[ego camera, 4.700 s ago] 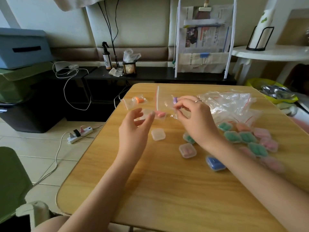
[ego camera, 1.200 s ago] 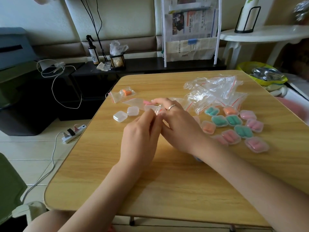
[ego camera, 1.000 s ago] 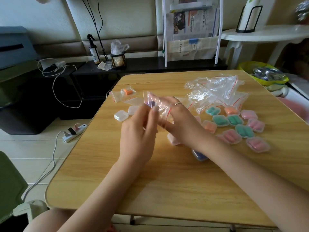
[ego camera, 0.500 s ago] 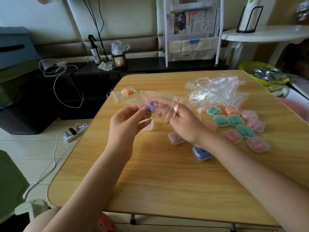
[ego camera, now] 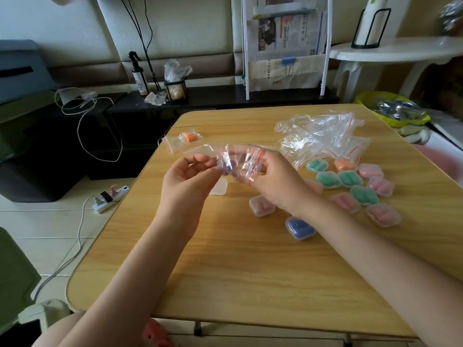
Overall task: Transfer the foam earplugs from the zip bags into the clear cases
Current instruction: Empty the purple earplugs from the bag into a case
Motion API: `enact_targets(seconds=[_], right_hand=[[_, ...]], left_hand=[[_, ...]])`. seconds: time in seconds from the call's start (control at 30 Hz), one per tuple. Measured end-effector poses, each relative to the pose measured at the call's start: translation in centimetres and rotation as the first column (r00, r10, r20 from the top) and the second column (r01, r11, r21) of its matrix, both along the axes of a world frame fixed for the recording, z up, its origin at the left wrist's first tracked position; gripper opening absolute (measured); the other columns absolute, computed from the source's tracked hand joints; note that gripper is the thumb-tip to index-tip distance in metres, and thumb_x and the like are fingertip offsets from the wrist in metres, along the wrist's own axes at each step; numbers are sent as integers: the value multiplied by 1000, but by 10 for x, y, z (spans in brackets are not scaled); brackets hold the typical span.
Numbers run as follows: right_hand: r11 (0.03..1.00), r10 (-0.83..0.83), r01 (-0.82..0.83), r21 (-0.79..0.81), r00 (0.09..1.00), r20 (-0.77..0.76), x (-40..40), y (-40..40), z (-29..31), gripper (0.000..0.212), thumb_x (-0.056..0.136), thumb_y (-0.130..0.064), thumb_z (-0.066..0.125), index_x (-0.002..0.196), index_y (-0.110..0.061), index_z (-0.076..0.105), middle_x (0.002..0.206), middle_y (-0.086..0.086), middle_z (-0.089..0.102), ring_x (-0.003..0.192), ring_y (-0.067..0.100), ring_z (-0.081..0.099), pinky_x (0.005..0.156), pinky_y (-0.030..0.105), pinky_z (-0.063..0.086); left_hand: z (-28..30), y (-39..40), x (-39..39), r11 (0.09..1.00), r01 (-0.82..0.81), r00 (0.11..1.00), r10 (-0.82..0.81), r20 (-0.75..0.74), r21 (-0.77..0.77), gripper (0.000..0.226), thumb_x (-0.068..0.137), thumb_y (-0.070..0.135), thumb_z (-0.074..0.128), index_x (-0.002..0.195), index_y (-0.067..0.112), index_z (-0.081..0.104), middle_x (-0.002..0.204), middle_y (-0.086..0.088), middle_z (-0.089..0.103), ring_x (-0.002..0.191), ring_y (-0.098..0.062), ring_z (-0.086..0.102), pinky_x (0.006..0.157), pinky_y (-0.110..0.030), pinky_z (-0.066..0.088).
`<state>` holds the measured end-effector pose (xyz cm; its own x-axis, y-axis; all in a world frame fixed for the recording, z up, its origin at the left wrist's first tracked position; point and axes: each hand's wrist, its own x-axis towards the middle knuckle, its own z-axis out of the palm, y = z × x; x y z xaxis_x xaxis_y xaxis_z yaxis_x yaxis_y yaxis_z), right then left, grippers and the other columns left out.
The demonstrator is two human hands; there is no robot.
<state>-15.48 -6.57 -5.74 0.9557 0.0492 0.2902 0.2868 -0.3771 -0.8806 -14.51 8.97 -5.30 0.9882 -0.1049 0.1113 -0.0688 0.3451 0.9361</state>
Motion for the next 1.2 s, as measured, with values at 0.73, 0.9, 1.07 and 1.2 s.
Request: enact_targets(seconds=[0.73,0.9,1.07,1.2], right_hand=[[996,-19,25,-91,997,70,-5,-1,-2,37,85,-34,69,114,-11,68,92,19,70,54,35,65,40,43,51],[978,-34,82,-189,969,245,-5,0,-2,51,82,-46,64,100,2,70,88,19,68,62,32,64,58,45,50],[903,8,157,-400,925,380,0,-4,-6,51,84,-51,58,85,-3,73,83,5,66,76,22,63,70,36,50],[838,28,286,-465,828,561,2,-5,-8,30,84,-32,66,77,-3,74,101,7,71,88,27,65,68,36,56]], left_hand=[[-3,3,6,971,162,977,-183,-108,-177,22,76,9,62,97,6,64,85,-2,68,78,-9,65,75,-16,54],[-3,5,6,985,164,972,-170,-162,-47,21,74,29,67,86,11,68,86,-7,63,79,-15,63,75,-24,56],[3,2,0,991,95,990,-84,-111,94,26,67,37,71,76,13,70,80,-7,68,75,-17,65,72,-26,56],[1,2,-1,996,44,992,-35,-120,77,15,84,18,65,72,10,59,67,-2,66,65,-13,65,67,-23,56]])
